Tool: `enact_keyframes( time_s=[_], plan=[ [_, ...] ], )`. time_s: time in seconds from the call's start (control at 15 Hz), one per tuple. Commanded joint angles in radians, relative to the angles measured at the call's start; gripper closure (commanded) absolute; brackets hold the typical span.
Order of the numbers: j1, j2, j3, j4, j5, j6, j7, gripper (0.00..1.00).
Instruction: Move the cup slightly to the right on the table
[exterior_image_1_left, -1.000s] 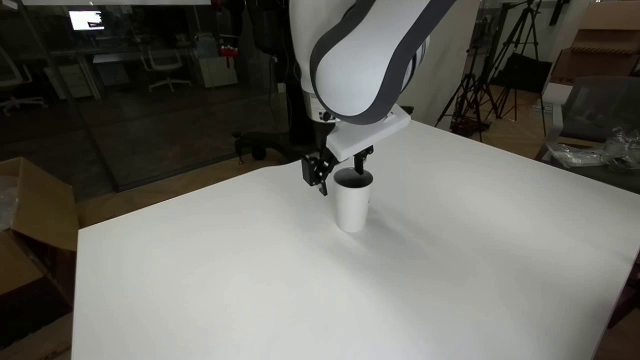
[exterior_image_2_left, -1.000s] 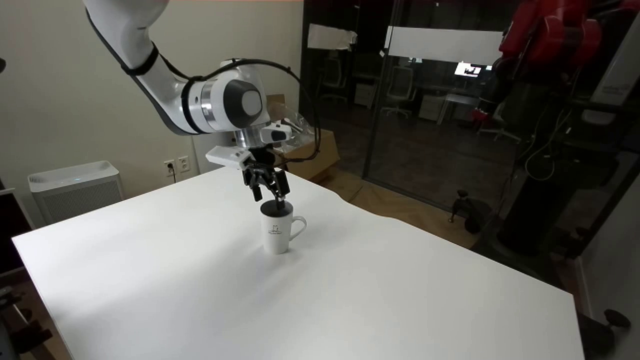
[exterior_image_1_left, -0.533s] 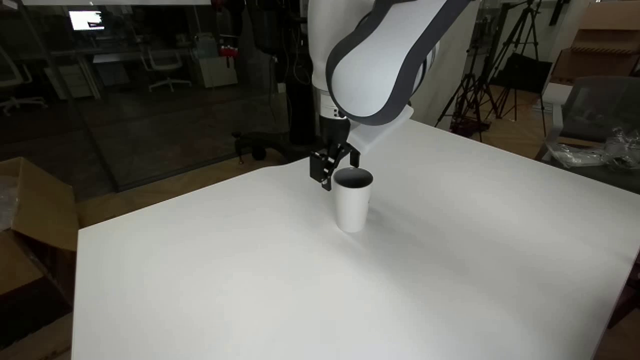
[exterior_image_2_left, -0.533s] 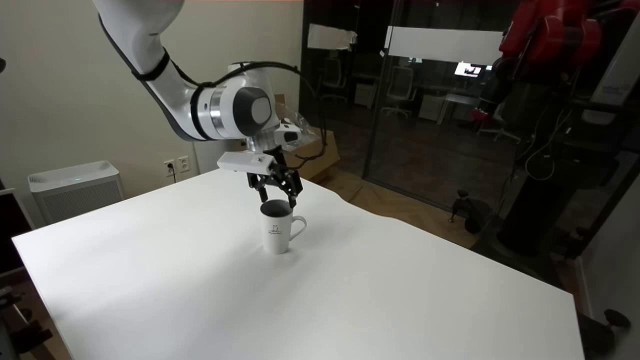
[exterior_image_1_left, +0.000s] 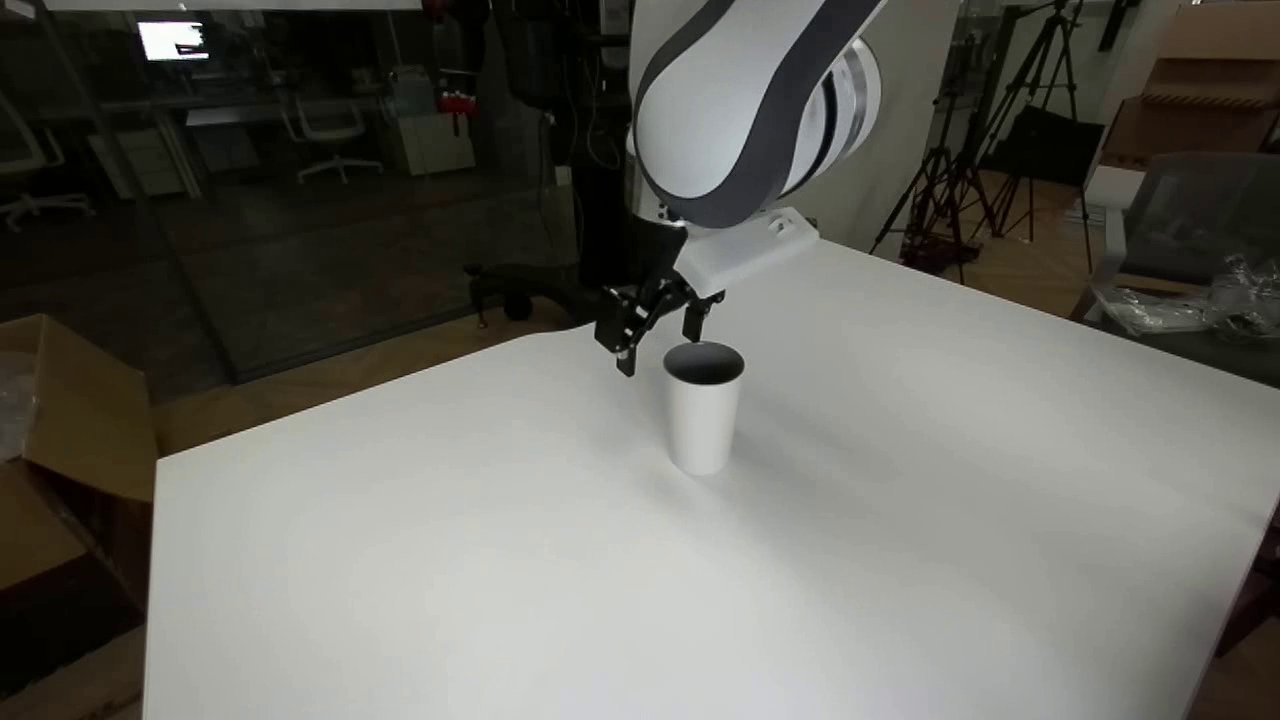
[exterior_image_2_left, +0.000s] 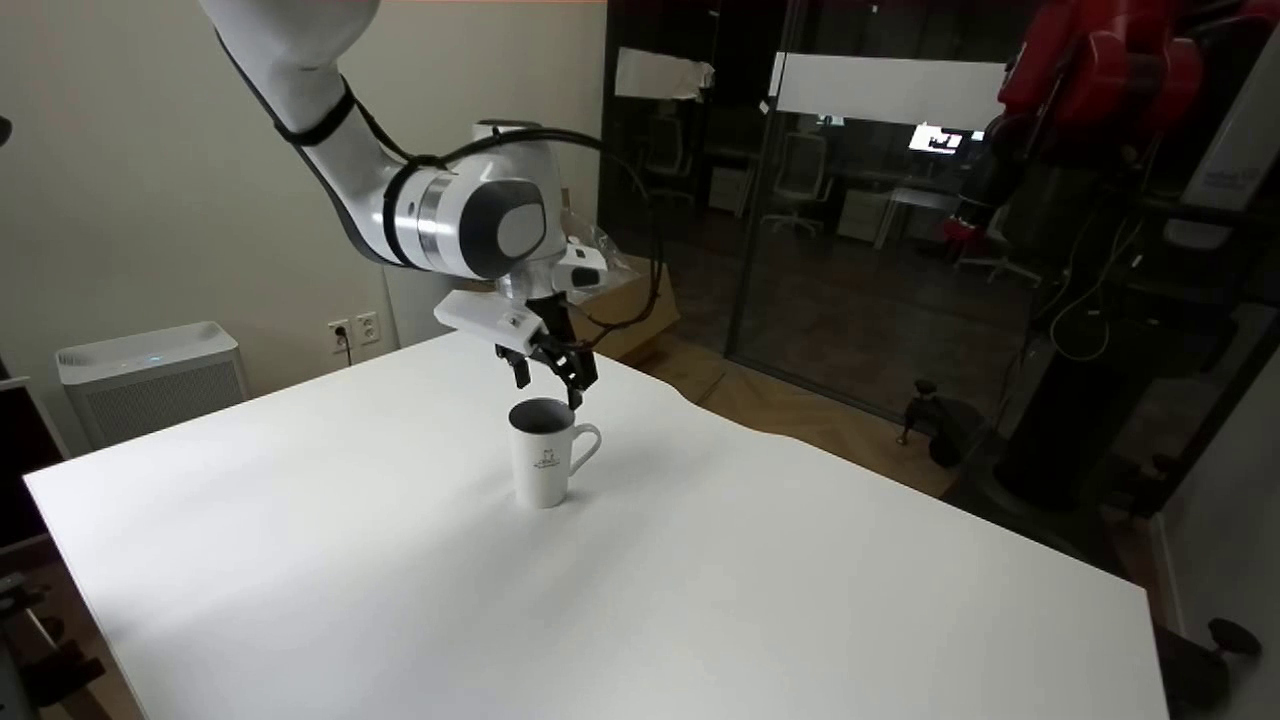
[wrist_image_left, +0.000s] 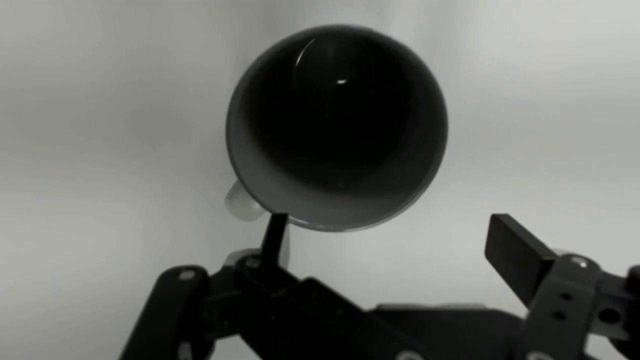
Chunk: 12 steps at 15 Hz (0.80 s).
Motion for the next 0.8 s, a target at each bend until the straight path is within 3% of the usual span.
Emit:
enact_keyframes(
  time_s=[0.0,0.53,0.73],
  plan=[
    [0.006,-0.021,0.021,-0.016,0.080,-0.004,0.072,0.00],
    [0.097,-0.080,-0.035,-0.095,0.093,-0.007,0.271,0.00],
    [0.091,-0.084,-0.023,-0.120,0.110,-0.001,0.283,0.00]
  ],
)
